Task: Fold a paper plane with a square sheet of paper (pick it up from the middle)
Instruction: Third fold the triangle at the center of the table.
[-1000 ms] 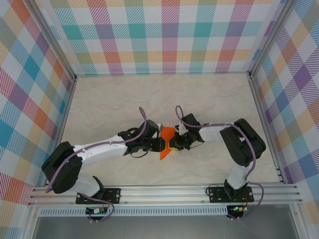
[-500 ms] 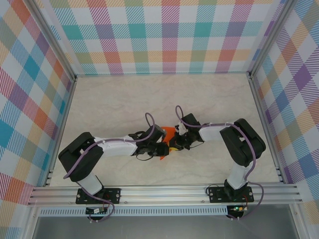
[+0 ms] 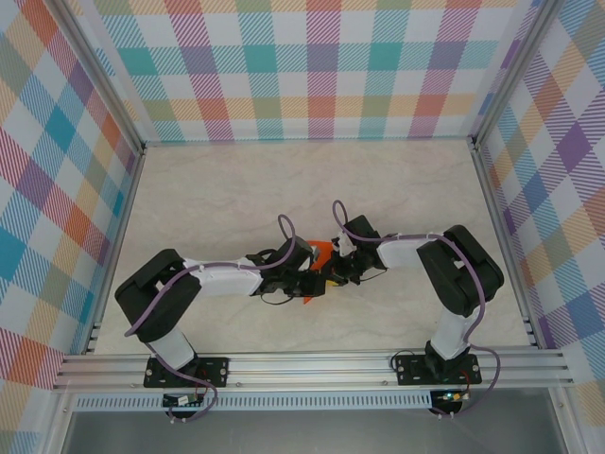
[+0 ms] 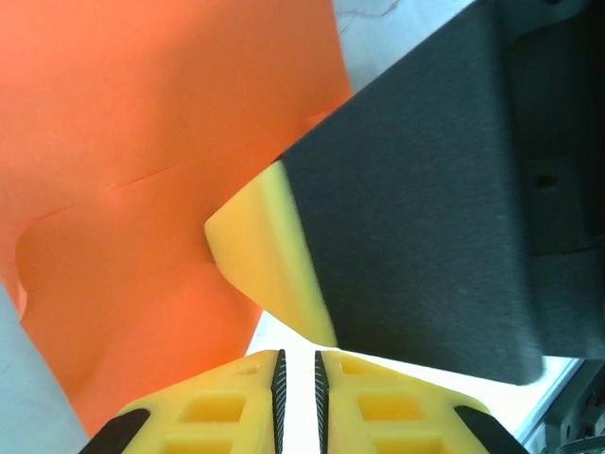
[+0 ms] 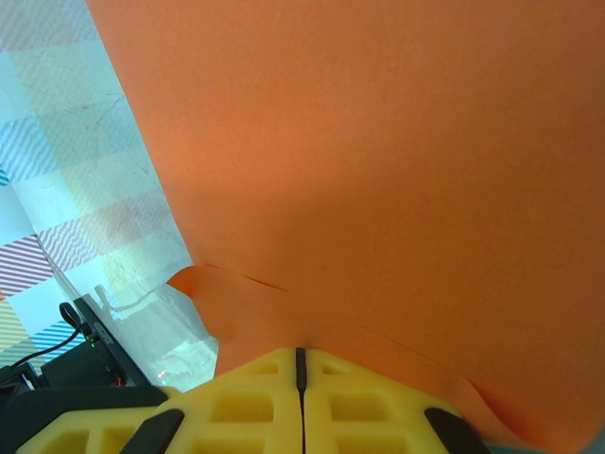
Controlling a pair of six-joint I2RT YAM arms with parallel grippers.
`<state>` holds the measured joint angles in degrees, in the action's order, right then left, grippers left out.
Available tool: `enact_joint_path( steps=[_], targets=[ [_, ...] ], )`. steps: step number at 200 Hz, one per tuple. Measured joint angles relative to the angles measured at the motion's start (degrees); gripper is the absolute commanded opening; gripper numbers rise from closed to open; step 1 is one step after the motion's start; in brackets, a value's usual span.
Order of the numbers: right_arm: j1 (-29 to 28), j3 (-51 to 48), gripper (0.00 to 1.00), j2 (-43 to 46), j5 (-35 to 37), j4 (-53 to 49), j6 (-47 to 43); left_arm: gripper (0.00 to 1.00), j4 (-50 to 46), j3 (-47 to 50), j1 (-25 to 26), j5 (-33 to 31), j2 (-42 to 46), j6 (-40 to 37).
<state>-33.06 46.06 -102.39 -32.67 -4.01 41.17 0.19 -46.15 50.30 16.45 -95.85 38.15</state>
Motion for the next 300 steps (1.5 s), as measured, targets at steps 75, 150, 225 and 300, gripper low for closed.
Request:
enact_joint_path(
  steps=[75, 150, 225, 300],
  targets=[
    [0.00, 0.57, 0.06, -0.22, 0.02, -0.98, -0.04, 0.17, -1.38, 0.68, 0.11, -2.12, -0.85, -0.02],
    [0.00, 1.40, 0.07, -0.55, 0.17, -2.34, -0.07, 0.17, 1.68, 4.09, 0.09, -2.01, 0.98, -0.24],
    [0.00, 1.75, 0.07, -0.66, 0.31, -2.93, -0.09, 0.18, -1.25, 6.95, 0.09, -2.45, 4.81, -1.64],
    [-0.02, 1.79, 0.07, -0.70, 0.31, -2.95, -0.07, 0.21, -10.64, 6.95, 0.15, -4.50, 13.66, -1.86]
  ],
)
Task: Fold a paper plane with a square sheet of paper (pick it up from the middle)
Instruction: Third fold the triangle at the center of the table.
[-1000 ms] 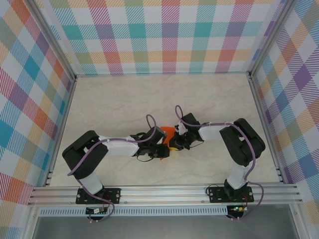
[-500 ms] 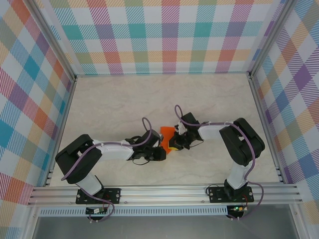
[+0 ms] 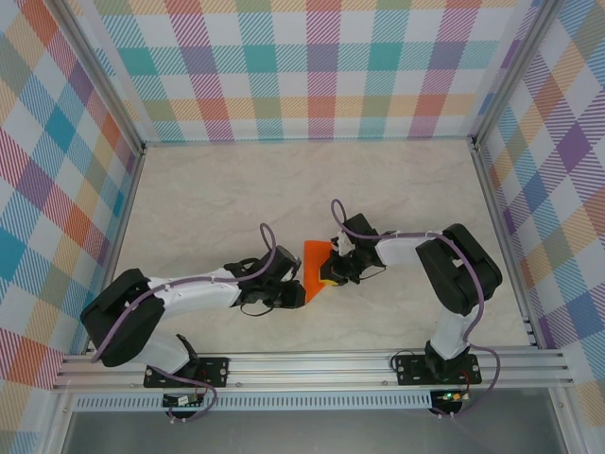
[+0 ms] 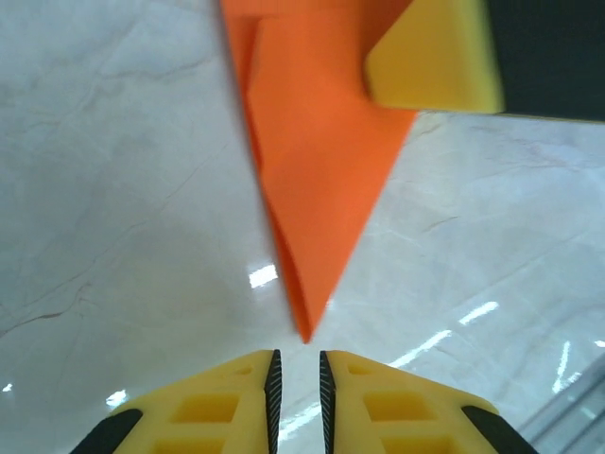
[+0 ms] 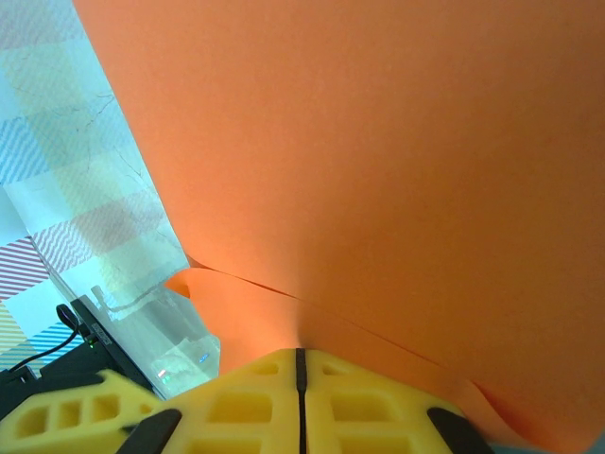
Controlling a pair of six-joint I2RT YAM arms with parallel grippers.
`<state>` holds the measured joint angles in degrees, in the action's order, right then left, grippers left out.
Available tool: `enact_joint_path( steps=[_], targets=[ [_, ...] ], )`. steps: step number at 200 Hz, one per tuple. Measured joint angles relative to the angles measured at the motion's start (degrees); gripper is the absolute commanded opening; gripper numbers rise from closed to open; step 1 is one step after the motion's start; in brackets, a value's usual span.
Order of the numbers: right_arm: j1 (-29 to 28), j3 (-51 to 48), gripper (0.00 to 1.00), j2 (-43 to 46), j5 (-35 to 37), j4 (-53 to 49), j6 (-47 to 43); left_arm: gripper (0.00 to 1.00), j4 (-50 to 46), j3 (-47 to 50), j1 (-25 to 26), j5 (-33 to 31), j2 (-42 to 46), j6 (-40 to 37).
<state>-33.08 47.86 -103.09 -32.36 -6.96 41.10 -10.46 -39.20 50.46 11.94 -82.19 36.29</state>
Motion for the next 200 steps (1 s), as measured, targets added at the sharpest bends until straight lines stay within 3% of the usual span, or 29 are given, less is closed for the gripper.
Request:
enact_joint_path(
  steps=[32, 100, 200],
  targets=[
    [0.00, 0.04, 0.07, -0.02, 0.00, -0.02, 0.00, 0.20, 1.84, -1.90, 0.04, 1.16, -0.48, 1.51],
    [0.00, 0.33, 0.07, -0.28, -0.26, -0.42, 0.00, 0.19, 8.31, -3.82, 0.02, 4.37, -12.11, 5.07],
    [-0.04, 0.76, 0.07, -0.63, -0.33, -0.72, 0.00, 0.20, 8.24, -1.29, -0.07, 3.85, -9.68, 4.15]
  ],
)
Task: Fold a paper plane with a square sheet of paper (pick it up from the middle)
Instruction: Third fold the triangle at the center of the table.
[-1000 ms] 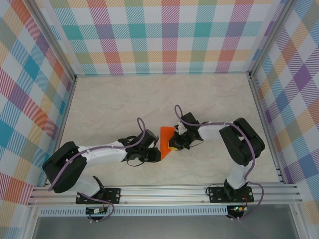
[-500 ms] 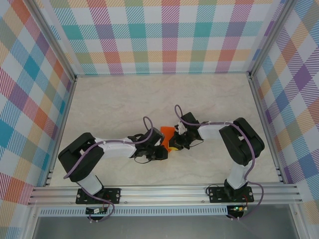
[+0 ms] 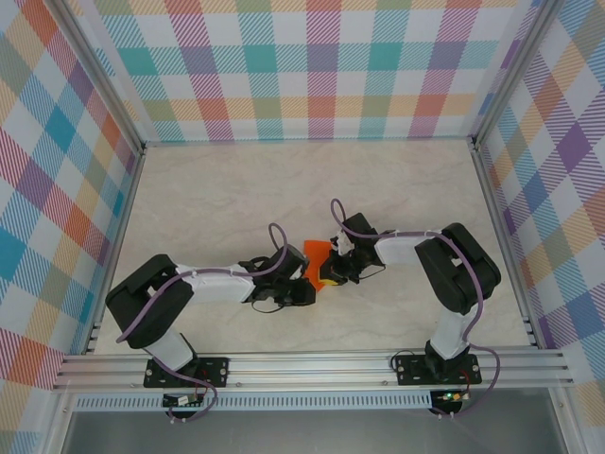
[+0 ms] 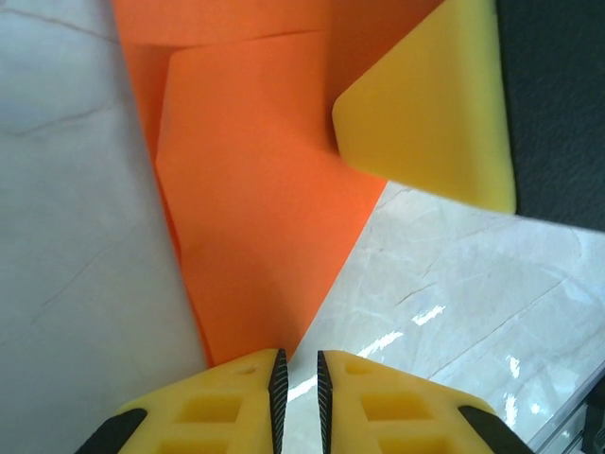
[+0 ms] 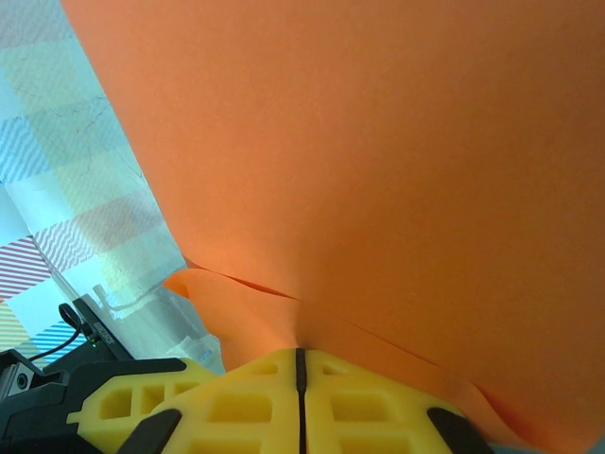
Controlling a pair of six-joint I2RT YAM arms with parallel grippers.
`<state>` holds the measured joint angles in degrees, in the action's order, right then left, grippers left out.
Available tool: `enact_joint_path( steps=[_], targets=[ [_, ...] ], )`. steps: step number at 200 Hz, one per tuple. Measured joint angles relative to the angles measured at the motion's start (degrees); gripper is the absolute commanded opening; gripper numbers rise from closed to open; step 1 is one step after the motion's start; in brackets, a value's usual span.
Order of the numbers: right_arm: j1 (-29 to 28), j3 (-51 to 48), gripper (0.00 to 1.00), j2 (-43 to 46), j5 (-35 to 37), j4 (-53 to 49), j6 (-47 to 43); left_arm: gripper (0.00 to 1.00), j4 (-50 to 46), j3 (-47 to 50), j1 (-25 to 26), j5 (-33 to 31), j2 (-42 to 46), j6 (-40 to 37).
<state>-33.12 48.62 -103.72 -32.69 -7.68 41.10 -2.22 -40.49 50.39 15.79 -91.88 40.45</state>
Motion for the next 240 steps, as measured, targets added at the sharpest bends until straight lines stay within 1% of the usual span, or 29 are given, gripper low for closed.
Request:
enact_joint_path(
  steps=[79, 109, 128, 145, 166, 184, 215, 240],
  targets=[
    [-0.07, 0.35, 0.07, -0.11, 0.04, -0.57, 0.00, 0.20, -5.38, 1.31, 0.00, -0.20, 3.21, -1.95],
    [-0.07, 0.35, 0.07, -0.11, 0.02, -0.57, 0.00, 0.20, -8.66, 1.99, 0.00, -0.74, 6.86, -1.90],
    [-0.07, 0.35, 0.07, -0.11, 0.02, -0.57, 0.00, 0.20, -8.66, 1.75, -0.15, -1.90, 10.01, -1.86],
    [-0.07, 0.35, 0.07, -0.11, 0.02, -0.57, 0.00, 0.20, -8.31, 0.46, -0.59, -2.64, 10.71, -1.86],
    [-0.07, 0.37, 0.08, -0.11, 0.02, -0.57, 0.00, 0.18, -7.69, -1.88, -1.05, -3.21, 8.87, -1.88],
    [-0.11, 0.52, 0.08, -0.11, 0.07, -0.76, 0.02, 0.17, -5.97, -3.65, -1.05, -3.39, 5.16, -1.90],
    [-0.13, 0.55, 0.08, -0.11, 0.07, -0.81, 0.02, 0.13, -3.50, -4.68, -1.05, -3.98, -1.14, -1.86],
    [-0.20, 0.52, 0.09, 0.02, 0.17, -0.81, 0.00, 0.09, -3.52, -5.05, -1.09, -5.05, -3.32, -1.68]
  ],
)
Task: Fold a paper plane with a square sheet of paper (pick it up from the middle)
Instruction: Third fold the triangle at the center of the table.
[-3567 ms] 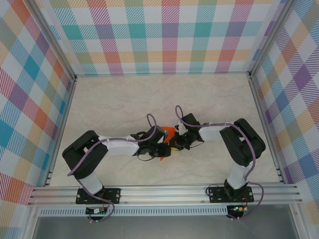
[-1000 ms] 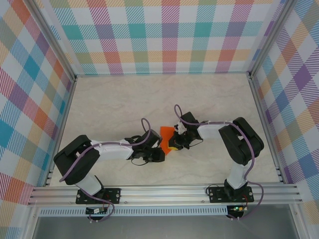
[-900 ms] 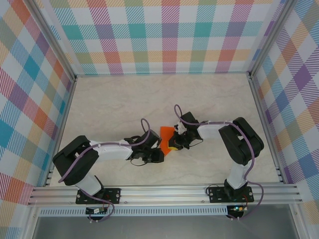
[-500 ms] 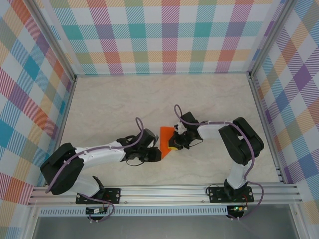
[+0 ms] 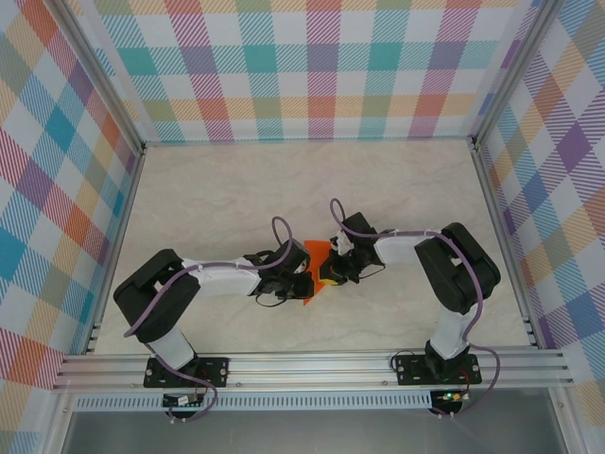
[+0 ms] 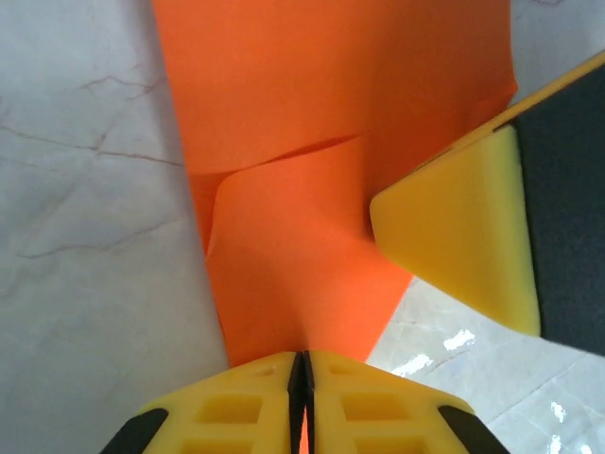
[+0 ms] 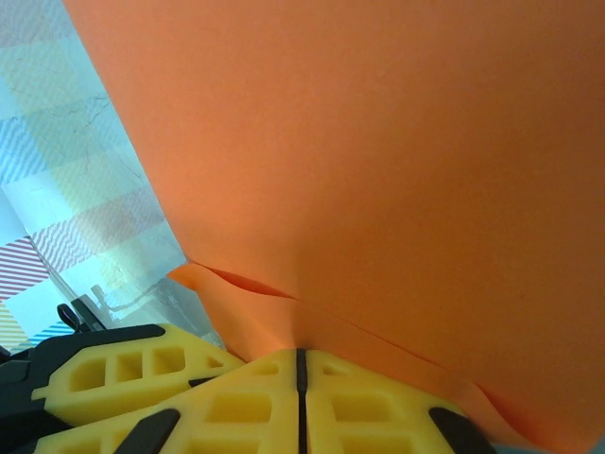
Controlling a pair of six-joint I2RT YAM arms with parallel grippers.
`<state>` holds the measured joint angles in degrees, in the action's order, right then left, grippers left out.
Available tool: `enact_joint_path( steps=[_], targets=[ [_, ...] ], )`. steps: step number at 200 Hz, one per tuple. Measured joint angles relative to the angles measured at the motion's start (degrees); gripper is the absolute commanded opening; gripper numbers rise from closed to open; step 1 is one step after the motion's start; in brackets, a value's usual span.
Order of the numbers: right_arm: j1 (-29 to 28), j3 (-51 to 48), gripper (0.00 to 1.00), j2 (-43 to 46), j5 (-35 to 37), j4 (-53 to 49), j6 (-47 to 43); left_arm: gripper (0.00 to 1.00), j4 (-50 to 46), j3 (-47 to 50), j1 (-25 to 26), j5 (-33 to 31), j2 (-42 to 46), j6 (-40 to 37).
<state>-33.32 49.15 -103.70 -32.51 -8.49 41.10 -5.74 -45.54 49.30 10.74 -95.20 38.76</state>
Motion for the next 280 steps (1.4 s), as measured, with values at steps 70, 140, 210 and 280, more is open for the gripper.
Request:
enact_joint_path(
  steps=[70, 140, 210, 280],
  targets=[
    [-0.48, 3.02, 0.10, 3.23, 7.45, -5.99, -3.93, 0.08, 1.25, 1.01, 0.11, -1.84, 0.52, 0.28],
    [-1.73, -2.67, 0.07, 5.29, 4.63, 0.57, -2.27, 0.08, 1.57, 1.16, 0.11, -1.81, 0.55, 0.44],
    [-2.03, -2.40, 0.08, 3.67, 6.29, 1.03, -2.97, 0.07, 2.10, 1.53, 0.11, -1.84, 0.57, 0.42],
    [1.46, -2.21, 0.10, 3.67, 6.36, 1.03, -3.02, 0.06, 3.82, 1.92, 0.11, -2.05, 0.37, 0.37]
  ],
)
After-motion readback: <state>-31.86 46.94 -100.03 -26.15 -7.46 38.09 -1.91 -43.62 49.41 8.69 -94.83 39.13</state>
